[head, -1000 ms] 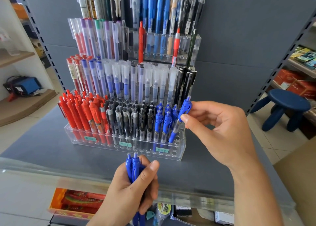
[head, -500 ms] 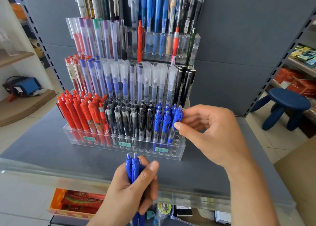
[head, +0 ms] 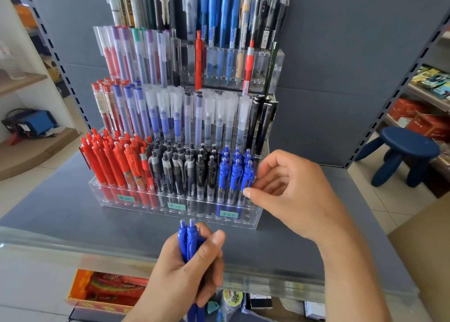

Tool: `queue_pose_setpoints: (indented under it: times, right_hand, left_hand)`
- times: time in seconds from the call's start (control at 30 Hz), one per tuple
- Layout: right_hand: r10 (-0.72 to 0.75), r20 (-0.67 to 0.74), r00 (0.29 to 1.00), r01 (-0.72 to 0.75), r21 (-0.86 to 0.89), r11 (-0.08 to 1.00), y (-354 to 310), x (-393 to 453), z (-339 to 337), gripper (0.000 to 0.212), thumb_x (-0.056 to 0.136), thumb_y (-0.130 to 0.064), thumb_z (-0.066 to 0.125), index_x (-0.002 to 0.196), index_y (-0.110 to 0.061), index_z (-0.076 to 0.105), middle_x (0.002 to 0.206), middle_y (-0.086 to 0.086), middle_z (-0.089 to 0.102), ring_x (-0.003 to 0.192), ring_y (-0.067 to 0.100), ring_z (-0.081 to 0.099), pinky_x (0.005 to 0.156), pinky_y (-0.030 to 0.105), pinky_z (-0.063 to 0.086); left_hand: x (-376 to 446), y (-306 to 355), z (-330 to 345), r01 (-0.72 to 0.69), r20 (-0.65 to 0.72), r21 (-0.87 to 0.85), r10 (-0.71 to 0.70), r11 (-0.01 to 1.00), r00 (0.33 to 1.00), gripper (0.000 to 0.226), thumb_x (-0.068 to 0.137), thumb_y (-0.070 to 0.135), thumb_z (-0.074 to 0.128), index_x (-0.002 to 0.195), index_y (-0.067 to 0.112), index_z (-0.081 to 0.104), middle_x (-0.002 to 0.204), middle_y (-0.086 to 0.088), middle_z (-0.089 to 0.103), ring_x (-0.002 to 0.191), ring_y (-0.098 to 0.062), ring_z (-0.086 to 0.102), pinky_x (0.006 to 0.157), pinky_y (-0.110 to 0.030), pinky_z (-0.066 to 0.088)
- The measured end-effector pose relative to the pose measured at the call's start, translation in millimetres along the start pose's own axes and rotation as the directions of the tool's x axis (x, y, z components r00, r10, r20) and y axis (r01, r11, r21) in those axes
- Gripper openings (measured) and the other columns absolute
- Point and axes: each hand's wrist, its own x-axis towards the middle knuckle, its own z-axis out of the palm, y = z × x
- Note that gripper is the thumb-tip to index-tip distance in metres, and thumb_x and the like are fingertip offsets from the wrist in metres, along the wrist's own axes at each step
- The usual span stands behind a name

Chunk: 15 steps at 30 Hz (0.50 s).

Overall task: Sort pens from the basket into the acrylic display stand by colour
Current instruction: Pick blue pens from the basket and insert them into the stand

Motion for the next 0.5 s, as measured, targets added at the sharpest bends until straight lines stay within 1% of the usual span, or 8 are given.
queue_pose_setpoints:
  times: [0.13,0.17,0.23,0.3,0.33,0.4,0.47,0.5]
  right_hand:
    - [0.058,0.056,0.997,-0.052,-0.097,0.994,-2,-3,-8,0.022,0.076,-0.029,0.086,0.078,-0.025,0.064,0.072,-0.011,0.070,0.057,0.001,0.059,0.059,0.022,0.049]
    - [0.063,0.103,0.993,-0.056,-0.073,0.996,-5,-5,-11,0.020,0.077,-0.033,0.085,0.078,-0.024,0.068,0.071,-0.010,0.070,0.059,0.003,0.059,0.060,0.025,0.050]
    - [0.062,0.257,0.964,-0.068,0.011,0.998,-15,-11,-12,0.018,0.078,-0.041,0.084,0.080,-0.025,0.074,0.073,-0.005,0.072,0.064,0.006,0.061,0.064,0.029,0.051]
    - [0.047,0.413,0.909,-0.061,0.021,0.998,-24,-14,-6,0.024,0.076,-0.048,0.083,0.084,-0.027,0.077,0.077,-0.003,0.073,0.067,0.007,0.061,0.067,0.029,0.051]
    - [0.038,0.466,0.884,-0.046,0.005,0.999,-27,-16,-1,0.028,0.075,-0.051,0.083,0.085,-0.026,0.077,0.075,-0.004,0.072,0.067,0.006,0.061,0.066,0.029,0.051]
    - [0.029,0.518,0.855,-0.019,-0.025,1.000,-31,-17,9,0.032,0.074,-0.053,0.083,0.084,-0.024,0.077,0.071,-0.007,0.071,0.064,0.003,0.060,0.063,0.027,0.050]
    - [0.026,0.533,0.846,-0.002,-0.046,0.999,-34,-16,15,0.029,0.077,-0.049,0.083,0.081,-0.022,0.076,0.067,-0.009,0.069,0.061,0.002,0.060,0.062,0.026,0.049]
    - [0.024,0.538,0.843,0.003,-0.049,0.999,-34,-16,15,0.026,0.079,-0.046,0.083,0.080,-0.021,0.076,0.065,-0.010,0.069,0.060,0.002,0.061,0.062,0.025,0.050]
  left_hand:
    - [-1,1,0,0.001,0.012,0.026,-0.002,1.000,1.000,0.045,0.073,0.050,0.071,0.066,0.009,0.051,0.053,-0.019,0.054,0.030,-0.016,0.033,0.039,-0.021,0.027]
    - [-1,3,1,-0.001,0.019,0.033,0.001,0.999,1.000,0.044,0.073,0.049,0.071,0.067,0.010,0.052,0.054,-0.019,0.055,0.031,-0.016,0.032,0.039,-0.022,0.027]
    - [-1,4,1,-0.009,0.038,0.034,0.008,0.999,0.999,0.039,0.075,0.047,0.071,0.075,0.012,0.056,0.054,-0.020,0.055,0.031,-0.016,0.032,0.040,-0.022,0.028]
    - [-2,3,2,-0.028,0.058,0.040,0.025,0.999,0.998,0.035,0.077,0.044,0.071,0.085,0.012,0.058,0.049,-0.015,0.051,0.031,-0.016,0.030,0.040,-0.021,0.029]
    - [-3,3,4,-0.042,0.074,0.043,0.039,0.998,0.997,0.035,0.079,0.041,0.070,0.087,0.010,0.057,0.045,-0.010,0.048,0.031,-0.014,0.031,0.040,-0.021,0.029]
    - [-4,3,8,-0.075,0.107,0.049,0.069,0.996,0.992,0.027,0.085,0.027,0.071,0.090,0.005,0.057,0.043,0.000,0.047,0.033,-0.008,0.037,0.039,-0.019,0.032]
    - [-6,5,11,-0.086,0.138,0.113,0.070,0.990,0.988,0.004,0.091,0.007,0.069,0.088,0.007,0.065,0.043,0.002,0.053,0.037,0.000,0.046,0.042,-0.012,0.036]
    - [-5,4,10,-0.076,0.150,0.140,0.054,0.987,0.987,0.012,0.091,0.002,0.069,0.085,0.013,0.069,0.044,0.003,0.055,0.039,0.002,0.048,0.044,-0.010,0.037]
